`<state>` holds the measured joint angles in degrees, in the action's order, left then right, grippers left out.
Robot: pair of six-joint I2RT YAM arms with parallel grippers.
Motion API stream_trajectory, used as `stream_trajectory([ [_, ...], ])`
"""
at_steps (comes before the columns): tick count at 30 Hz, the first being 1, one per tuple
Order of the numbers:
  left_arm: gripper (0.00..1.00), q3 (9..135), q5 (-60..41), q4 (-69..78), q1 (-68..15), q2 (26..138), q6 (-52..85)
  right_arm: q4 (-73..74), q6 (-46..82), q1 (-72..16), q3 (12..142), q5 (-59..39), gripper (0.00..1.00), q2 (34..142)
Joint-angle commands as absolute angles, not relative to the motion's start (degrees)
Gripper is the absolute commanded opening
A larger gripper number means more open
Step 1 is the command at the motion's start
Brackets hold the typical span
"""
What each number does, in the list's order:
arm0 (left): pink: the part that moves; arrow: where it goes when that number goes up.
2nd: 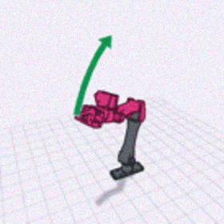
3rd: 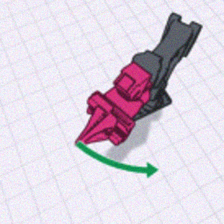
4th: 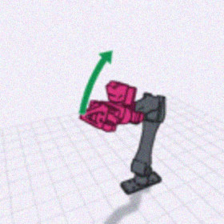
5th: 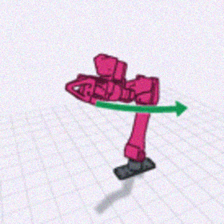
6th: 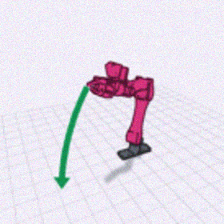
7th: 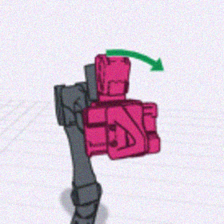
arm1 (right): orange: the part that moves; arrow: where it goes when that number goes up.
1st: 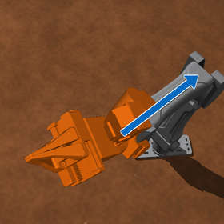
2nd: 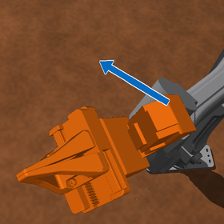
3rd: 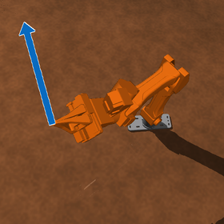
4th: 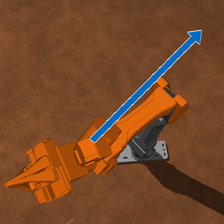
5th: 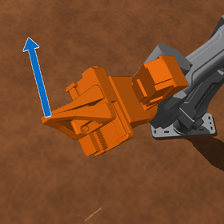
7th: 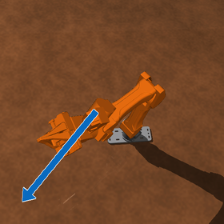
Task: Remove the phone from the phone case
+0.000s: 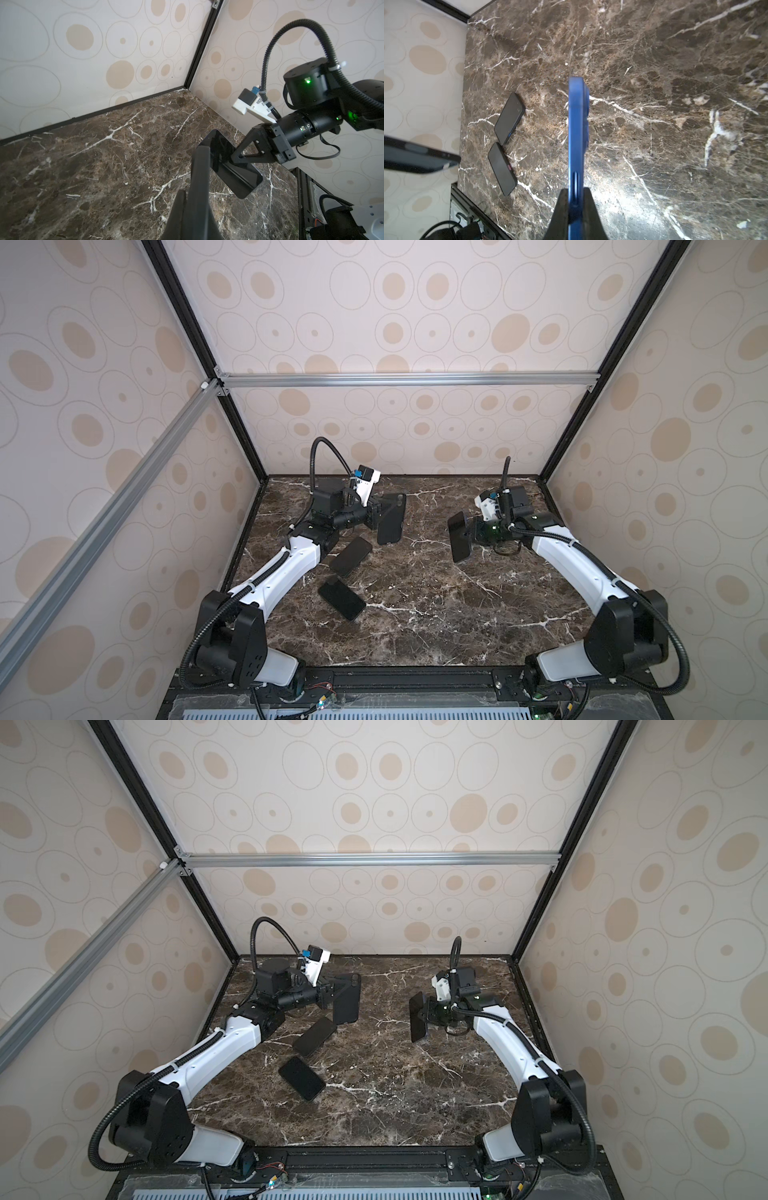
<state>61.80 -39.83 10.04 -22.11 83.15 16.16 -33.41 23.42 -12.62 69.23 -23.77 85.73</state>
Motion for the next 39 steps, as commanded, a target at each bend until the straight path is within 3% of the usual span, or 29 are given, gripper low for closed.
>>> stream_trajectory([
  [1,0.00,61.96,-38.15,10.63,-24.55,84.71,18.32,-36.30,21.99,-12.03,75.98,-22.55,0.00,90.15],
  [5,0.00,62.71,-35.95,10.44,-27.58,87.25,19.35,-38.07,16.70,-10.83,78.37,-22.48,0.00,95.78],
  [10,0.00,62.99,-33.95,9.74,-29.00,89.47,22.27,-31.03,16.93,-6.87,77.06,-30.33,0.00,100.37],
  [27,0.00,61.46,-31.12,5.75,-29.01,85.44,20.97,-22.40,18.90,-0.73,78.90,-44.41,0.01,115.13],
  [34,0.00,60.42,-31.14,5.95,-28.99,84.60,21.31,-18.52,21.00,0.33,78.36,-47.56,0.07,118.31],
  [39,0.00,59.62,-31.27,7.35,-29.00,84.31,22.23,-17.50,20.92,1.32,77.87,-48.87,0.18,119.66],
])
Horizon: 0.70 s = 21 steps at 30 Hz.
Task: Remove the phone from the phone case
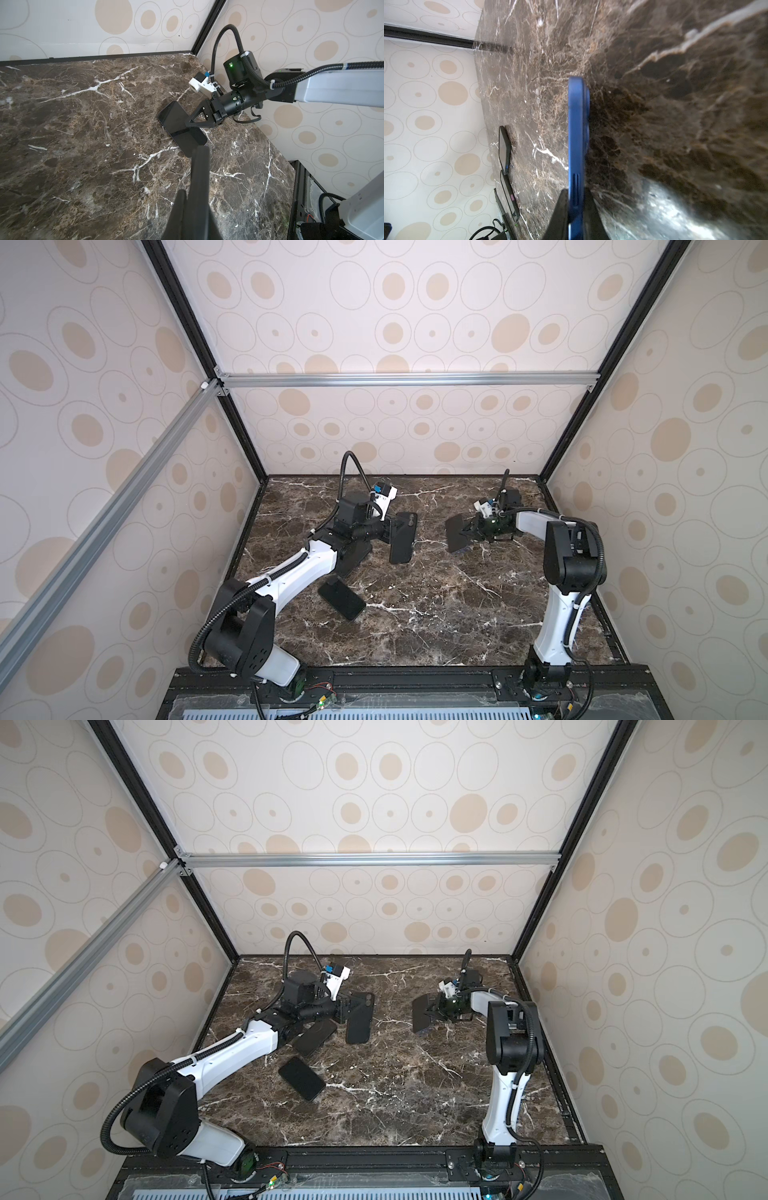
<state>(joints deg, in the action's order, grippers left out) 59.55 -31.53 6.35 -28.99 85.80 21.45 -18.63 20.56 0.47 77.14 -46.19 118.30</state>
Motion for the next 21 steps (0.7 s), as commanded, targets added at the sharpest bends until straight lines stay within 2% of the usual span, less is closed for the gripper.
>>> stream_trajectory([
  [1,0.00,59.43,-31.37,7.60,-29.00,84.21,22.35,-17.19,20.99,1.51,77.60,-49.00,0.21,119.79],
  [5,0.00,59.06,-31.19,7.93,-29.01,83.52,22.15,-16.96,20.76,2.19,77.22,-49.10,0.34,120.05],
  [12,0.00,58.54,-30.94,8.43,-29.00,83.35,22.75,-18.78,19.92,3.29,78.40,-46.77,0.43,120.40],
  [16,0.00,56.81,-31.23,12.34,-28.29,82.22,25.92,-22.60,18.80,3.30,77.65,-37.17,0.46,116.32],
  [21,0.00,50.24,-36.26,31.13,-24.92,79.88,39.64,-23.03,19.07,0.23,71.04,-26.85,0.53,102.58],
])
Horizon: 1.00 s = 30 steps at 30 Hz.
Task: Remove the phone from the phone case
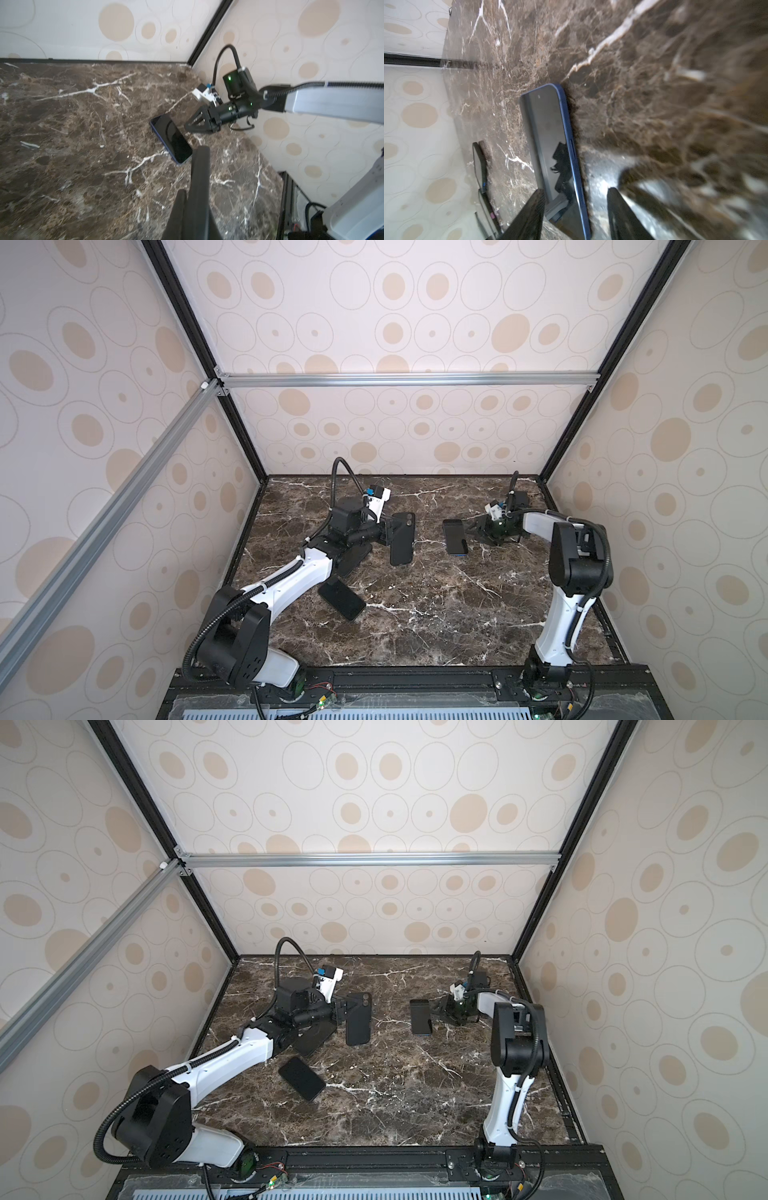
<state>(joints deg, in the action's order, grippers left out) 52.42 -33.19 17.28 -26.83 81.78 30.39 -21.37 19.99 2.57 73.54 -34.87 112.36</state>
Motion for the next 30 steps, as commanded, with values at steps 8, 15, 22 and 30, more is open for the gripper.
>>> stream_trajectory([
  [8,0.00,46.22,-40.30,51.21,-24.29,83.22,55.34,-17.93,18.39,-18.51,63.25,-18.75,0.57,78.55],
  [15,0.00,47.05,-39.50,49.92,-25.93,84.50,55.98,-16.40,17.25,-33.15,62.85,-7.84,0.53,69.79],
  [22,0.00,48.49,-39.69,48.87,-27.22,85.68,55.45,-17.53,15.39,-37.85,65.07,0.69,0.49,72.96],
  [30,0.00,49.15,-40.16,47.54,-28.12,85.70,54.40,-16.70,15.04,-38.23,68.02,-1.32,0.43,76.98],
])
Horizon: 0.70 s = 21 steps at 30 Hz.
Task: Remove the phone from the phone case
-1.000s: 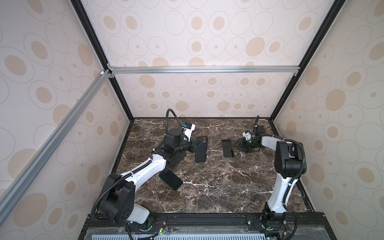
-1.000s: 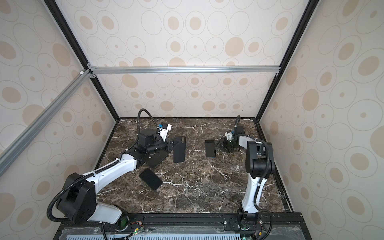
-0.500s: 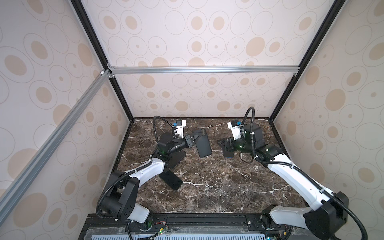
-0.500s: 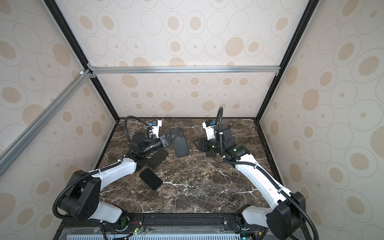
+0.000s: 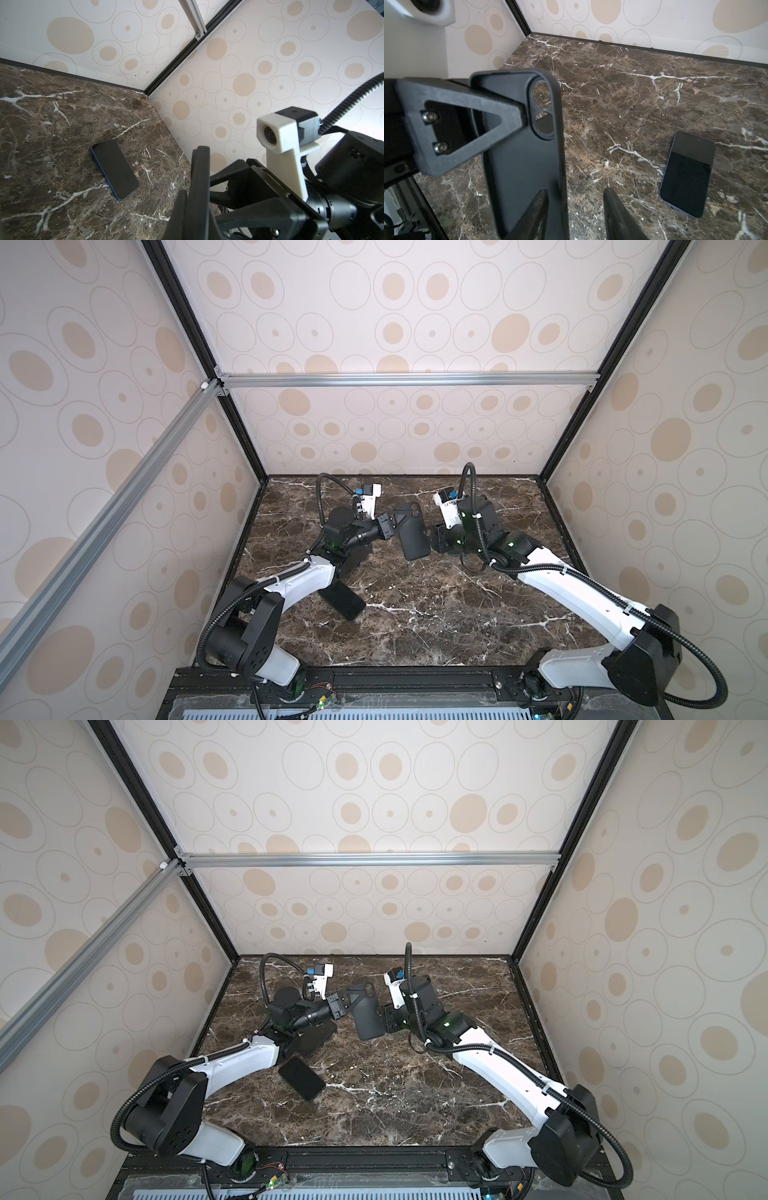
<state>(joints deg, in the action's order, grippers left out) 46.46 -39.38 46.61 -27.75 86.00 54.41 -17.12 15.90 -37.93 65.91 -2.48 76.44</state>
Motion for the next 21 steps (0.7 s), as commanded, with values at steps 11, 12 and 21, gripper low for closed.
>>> stream_trajectory([
  [11,0.00,50.01,-41.00,46.49,-28.54,86.18,53.78,-17.08,14.89,-38.32,68.47,-1.75,0.20,78.31],
  [12,0.00,50.24,-41.16,46.53,-28.56,86.34,53.87,-17.06,15.09,-38.34,68.41,-1.86,0.19,78.32],
  [21,0.05,50.91,-40.54,44.52,-28.54,86.35,52.26,-16.13,16.73,-38.32,67.81,-1.69,0.00,78.00],
])
